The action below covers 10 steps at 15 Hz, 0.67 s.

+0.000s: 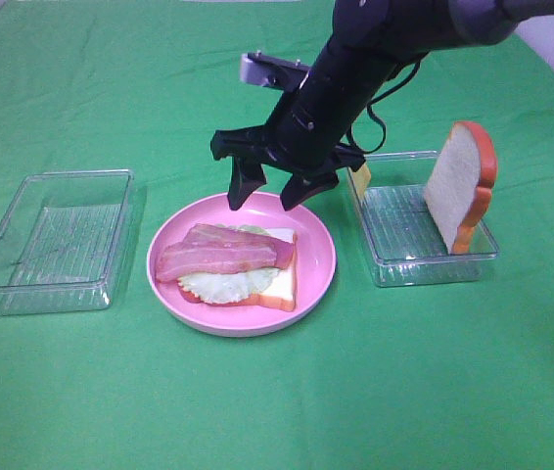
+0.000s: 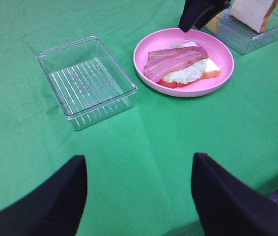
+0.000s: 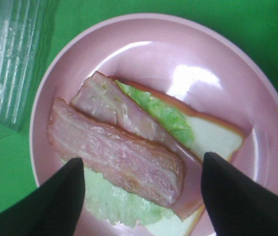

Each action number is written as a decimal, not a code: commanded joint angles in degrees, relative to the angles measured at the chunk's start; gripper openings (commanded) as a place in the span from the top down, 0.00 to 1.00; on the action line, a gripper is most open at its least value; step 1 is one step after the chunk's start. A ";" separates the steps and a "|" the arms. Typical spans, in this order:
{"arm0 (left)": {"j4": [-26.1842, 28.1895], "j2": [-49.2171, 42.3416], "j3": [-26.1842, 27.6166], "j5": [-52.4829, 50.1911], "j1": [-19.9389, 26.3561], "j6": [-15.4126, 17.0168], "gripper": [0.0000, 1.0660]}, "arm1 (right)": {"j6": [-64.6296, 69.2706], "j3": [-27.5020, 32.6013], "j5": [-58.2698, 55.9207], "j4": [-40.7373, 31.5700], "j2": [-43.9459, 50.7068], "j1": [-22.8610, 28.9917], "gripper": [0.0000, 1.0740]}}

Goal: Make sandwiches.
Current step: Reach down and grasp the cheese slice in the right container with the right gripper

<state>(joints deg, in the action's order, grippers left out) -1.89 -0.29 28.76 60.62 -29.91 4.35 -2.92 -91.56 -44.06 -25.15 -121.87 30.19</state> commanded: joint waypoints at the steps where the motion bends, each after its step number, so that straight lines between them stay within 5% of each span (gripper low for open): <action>1: 0.34 -1.26 -0.06 -0.57 -0.11 -0.06 0.44 | 2.12 -0.29 -2.98 3.32 4.07 -0.23 0.40; 7: 0.34 -1.26 -0.06 -0.57 -0.11 -0.11 0.44 | 13.01 -9.28 -19.77 20.63 7.10 -0.34 0.41; 10: 0.34 -1.26 -0.06 -0.57 -0.11 -0.11 0.44 | 15.47 -13.64 -20.97 19.77 5.27 -4.41 0.53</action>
<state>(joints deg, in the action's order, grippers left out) -1.89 -0.29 28.76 60.62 -29.91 4.35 11.69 -104.16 -63.94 -4.98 -115.79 27.22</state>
